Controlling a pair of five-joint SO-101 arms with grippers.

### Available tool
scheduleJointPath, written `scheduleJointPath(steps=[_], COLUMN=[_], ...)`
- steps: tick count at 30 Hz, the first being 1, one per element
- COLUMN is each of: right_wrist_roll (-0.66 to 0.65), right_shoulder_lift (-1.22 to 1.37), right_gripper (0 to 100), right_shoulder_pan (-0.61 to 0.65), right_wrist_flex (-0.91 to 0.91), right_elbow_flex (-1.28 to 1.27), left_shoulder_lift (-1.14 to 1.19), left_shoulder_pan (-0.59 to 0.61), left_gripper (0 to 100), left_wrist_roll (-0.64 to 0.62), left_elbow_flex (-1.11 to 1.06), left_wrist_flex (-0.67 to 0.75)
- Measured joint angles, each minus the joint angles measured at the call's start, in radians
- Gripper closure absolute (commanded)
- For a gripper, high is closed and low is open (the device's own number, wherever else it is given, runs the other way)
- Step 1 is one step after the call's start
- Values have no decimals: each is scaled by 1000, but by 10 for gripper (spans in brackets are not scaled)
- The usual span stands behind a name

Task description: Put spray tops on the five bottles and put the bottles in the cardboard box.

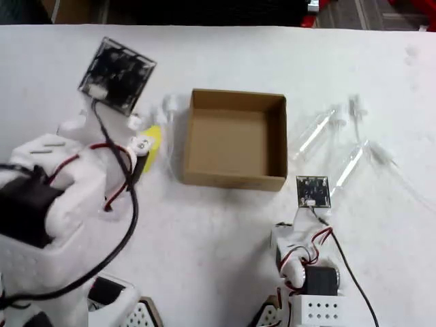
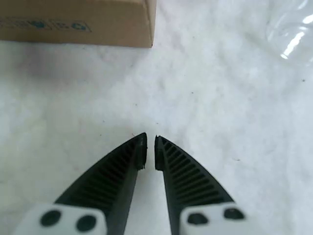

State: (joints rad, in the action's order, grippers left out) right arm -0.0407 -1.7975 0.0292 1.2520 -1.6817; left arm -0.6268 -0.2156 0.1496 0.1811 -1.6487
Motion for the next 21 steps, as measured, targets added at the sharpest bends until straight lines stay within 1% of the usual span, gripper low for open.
scheduleJointPath(steps=[4,8,10,12,14,17,19,21], right_wrist_roll=[0,0,0,0,0,0,0,0], right_shoulder_lift=[0,0,0,0,0,0,0,0], right_gripper=[984,984,984,984,984,984,984,984], right_shoulder_pan=[0,0,0,0,0,0,0,0], right_wrist_flex=[0,0,0,0,0,0,0,0], right_elbow_flex=[0,0,0,0,0,0,0,0], left_shoulder_lift=[-94,-209,-279,-345,-391,-396,-348,-269], left_shoulder_pan=[0,-2,-3,-21,-38,-60,-71,-72], left_gripper=[978,978,978,977,977,976,976,976], left_wrist_roll=[-15,-132,-181,-212,-219,-209,-207,-216], left_elbow_flex=[-192,-493,-667,-852,-1039,-1272,-1330,-1326], left_wrist_flex=[199,509,704,931,1183,1579,1791,1926])
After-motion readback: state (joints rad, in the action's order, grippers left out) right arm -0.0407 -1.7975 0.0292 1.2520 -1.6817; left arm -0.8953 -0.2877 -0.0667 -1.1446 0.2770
